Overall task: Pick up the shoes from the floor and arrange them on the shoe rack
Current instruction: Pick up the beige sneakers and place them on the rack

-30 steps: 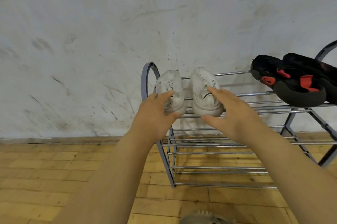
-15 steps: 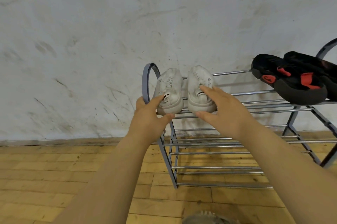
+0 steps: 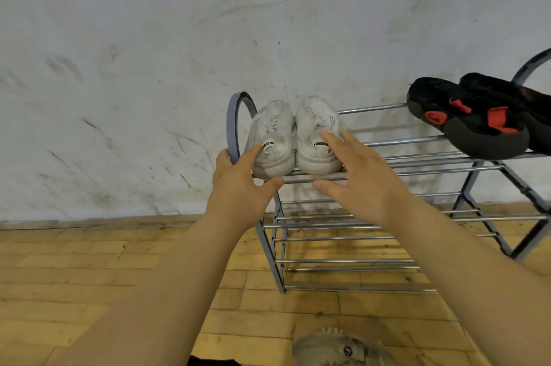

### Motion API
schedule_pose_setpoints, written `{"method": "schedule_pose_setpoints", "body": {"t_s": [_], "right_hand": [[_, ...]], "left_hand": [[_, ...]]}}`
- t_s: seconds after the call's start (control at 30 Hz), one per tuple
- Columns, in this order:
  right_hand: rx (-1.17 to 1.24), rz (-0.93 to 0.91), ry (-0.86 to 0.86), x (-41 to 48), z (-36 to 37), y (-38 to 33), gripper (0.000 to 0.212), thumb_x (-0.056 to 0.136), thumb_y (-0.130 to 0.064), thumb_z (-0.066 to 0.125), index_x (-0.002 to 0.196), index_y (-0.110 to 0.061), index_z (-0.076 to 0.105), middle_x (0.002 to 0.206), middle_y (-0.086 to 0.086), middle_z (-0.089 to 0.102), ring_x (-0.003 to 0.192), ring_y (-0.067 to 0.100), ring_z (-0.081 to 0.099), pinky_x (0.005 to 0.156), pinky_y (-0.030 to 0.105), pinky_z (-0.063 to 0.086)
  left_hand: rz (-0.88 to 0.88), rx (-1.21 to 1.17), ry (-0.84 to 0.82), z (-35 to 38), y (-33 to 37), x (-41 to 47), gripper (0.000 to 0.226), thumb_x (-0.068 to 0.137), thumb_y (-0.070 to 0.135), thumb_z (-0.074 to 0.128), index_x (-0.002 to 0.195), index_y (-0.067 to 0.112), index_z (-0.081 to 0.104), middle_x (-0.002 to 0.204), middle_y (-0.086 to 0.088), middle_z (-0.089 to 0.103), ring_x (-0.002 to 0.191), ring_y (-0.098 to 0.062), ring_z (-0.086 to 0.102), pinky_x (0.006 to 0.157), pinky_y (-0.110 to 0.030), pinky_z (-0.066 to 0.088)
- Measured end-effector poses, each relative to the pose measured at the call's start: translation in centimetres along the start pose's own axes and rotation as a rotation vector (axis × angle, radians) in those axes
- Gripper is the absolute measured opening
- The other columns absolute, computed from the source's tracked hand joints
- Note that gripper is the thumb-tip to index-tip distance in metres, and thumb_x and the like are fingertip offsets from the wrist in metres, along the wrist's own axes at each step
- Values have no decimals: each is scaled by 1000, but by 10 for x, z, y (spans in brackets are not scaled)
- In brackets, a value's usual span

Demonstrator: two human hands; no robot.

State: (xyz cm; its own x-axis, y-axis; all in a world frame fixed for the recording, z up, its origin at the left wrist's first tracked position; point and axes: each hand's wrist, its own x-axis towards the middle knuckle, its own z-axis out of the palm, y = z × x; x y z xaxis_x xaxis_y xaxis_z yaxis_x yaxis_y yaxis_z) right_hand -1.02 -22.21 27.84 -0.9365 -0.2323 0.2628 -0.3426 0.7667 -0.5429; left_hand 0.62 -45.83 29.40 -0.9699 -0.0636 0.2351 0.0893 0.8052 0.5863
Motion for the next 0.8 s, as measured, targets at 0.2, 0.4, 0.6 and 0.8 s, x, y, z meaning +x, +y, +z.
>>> {"method": "schedule_pose_setpoints", "body": {"t_s": [0.2,0.4,0.6,0.8], "right_hand": [[-99,-91,35,-67,-12,19,79,89,-58,64,158,-39,33,167,2,25,152,23,28,120,43,32],[-135,72,-537,-111,29,59,79,92,-66,59,159,-47,22,169,-10,17,155,17,21,121,34,24],[-151,218,-825,-147,116,118,78,94,-63,60,161,-40,26,168,-11,26,151,16,31,119,35,32],[103,613,-783,-194,209,194,79,88,-63,69,153,-32,38,157,-6,40,145,20,37,102,18,36]], "left_hand": [[72,148,-40,-24,19,-46,84,87,55,74,157,47,29,164,1,17,151,-26,27,114,-43,38],[111,153,-649,-10,-39,-80,75,84,62,73,148,63,33,137,22,47,117,2,55,101,-33,51],[-43,170,-923,109,-121,-85,80,88,58,74,154,58,28,153,9,38,120,-12,56,93,-27,46],[-275,17,-1119,245,-209,-121,92,83,58,77,160,43,27,162,2,31,144,-26,39,115,-44,41]]}}
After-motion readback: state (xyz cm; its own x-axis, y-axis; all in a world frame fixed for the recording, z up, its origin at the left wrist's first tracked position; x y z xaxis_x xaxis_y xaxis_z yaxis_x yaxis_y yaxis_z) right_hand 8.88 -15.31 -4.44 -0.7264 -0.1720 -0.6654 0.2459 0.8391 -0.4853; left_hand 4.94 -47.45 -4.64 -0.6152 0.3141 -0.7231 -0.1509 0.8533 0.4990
